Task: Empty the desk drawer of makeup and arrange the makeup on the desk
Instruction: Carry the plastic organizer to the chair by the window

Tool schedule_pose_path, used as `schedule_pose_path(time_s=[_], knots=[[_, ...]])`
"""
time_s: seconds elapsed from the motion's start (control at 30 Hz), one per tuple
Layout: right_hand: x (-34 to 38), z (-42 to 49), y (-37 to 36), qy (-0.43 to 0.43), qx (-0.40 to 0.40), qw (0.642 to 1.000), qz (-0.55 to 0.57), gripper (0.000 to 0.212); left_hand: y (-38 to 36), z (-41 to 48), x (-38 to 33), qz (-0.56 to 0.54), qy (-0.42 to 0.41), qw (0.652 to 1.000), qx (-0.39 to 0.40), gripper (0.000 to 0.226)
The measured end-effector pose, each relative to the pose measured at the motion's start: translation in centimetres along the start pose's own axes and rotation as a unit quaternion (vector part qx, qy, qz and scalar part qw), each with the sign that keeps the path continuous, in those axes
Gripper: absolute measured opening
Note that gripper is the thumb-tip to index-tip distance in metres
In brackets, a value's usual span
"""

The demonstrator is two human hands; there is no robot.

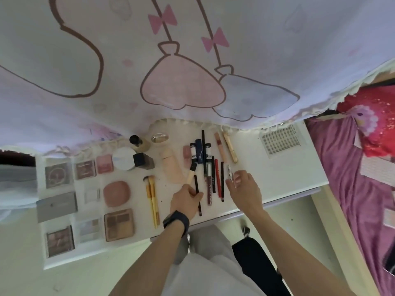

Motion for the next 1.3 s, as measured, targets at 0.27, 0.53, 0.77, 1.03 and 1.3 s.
schedule_pose_path(time_s=[0.27,0.53,0.77,1.03,1.3], knots=[[0.2,-0.2,-1.1,0.002,-0.021,1.000,-0.003,0.035,0.0,0.2,0.1,0.023,-0.020,0.999,0.011,0.021],[0.3,-0.1,-1.0,-0.013,-0.003,1.000,0.010,0.056,0.5,0.4,-0.2,-0.048,0.008,0.998,0.025,0.024],[0.3,-0.2,-0.2,0.001,0.029,1.000,0.000,0.057,1.4,-0.2,-1.2,0.020,-0.002,0.998,0.065,0.030],[-2.8,-0.5,3.5,0.046,0.056,0.994,0.078,0.041,3.1,-0.9,-5.0,0.123,-0.077,0.989,0.031,0.027],[-5.8,5.3,8.6,0.128,-0.055,0.987,0.075,0.032,-1.8,0.6,-12.4,0.153,-0.245,0.953,-0.086,0.019]])
Point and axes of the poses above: each hand's wrist, its own z-axis towards the middle knuckle, its own y-axis out of the back of the hand, x = y × z, the point moved 1 cm from there along z, towards the middle knuckle, and after that the axes turned 8 degrees about -y, right-handed, at the moved point
